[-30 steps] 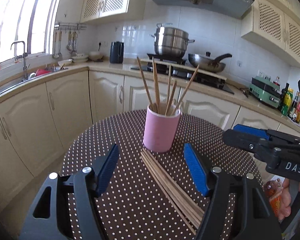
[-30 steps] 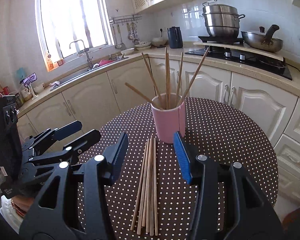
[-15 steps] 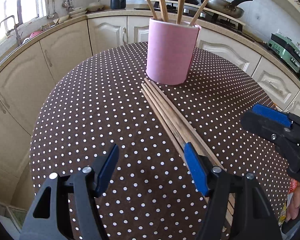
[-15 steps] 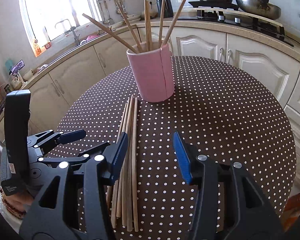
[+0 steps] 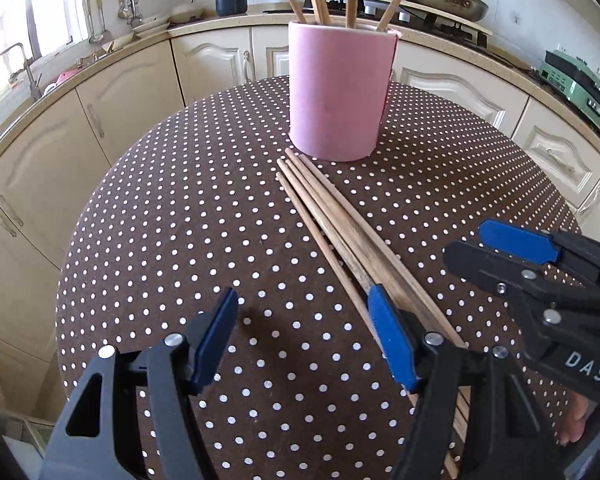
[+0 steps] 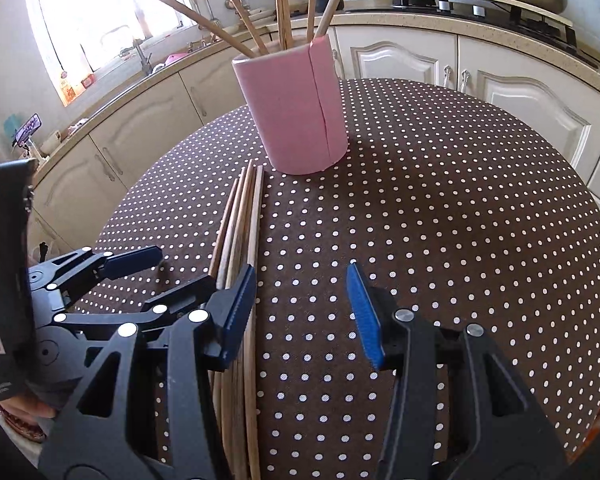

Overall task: Organize utensils
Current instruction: 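Close the left gripper on one chopstick while the right gripper closes on another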

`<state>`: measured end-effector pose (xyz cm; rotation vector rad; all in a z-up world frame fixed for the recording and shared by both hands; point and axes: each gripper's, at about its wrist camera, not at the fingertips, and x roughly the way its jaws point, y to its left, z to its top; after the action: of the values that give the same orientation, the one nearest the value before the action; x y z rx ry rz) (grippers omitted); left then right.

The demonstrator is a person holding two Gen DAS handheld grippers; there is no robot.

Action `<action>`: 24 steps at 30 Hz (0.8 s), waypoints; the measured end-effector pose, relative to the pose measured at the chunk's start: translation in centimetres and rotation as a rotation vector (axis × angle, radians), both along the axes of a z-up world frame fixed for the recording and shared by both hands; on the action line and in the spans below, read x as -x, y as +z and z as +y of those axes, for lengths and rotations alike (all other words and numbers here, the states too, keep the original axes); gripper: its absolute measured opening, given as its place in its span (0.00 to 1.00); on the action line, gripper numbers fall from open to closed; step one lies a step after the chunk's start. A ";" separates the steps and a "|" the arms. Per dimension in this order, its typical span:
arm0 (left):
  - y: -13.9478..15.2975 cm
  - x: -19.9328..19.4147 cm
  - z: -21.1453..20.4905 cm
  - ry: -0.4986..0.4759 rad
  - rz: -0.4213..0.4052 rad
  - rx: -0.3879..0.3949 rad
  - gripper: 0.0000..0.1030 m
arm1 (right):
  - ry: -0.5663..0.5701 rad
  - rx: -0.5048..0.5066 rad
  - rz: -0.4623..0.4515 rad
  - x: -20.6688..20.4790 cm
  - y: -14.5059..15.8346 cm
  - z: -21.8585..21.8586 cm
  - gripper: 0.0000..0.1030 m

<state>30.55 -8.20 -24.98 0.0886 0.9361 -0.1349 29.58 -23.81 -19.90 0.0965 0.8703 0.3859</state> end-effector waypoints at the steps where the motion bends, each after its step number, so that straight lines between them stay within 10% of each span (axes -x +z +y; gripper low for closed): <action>1: 0.1 0.0 -0.1 0.001 0.001 -0.016 0.65 | -0.001 0.005 0.003 -0.1 -0.2 0.0 0.46; 9: 0.1 -1.0 -0.9 -0.053 0.026 -0.071 0.65 | 0.035 0.013 0.061 -1.5 -0.9 0.9 0.46; 24: 0.2 -0.3 1.9 -0.096 0.023 -0.011 0.35 | 0.088 0.161 0.130 -4.8 -0.5 5.2 0.45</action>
<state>30.81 -6.29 -24.77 0.1420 0.9555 -0.2198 34.43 -18.63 -20.44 -0.0661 1.0329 0.3932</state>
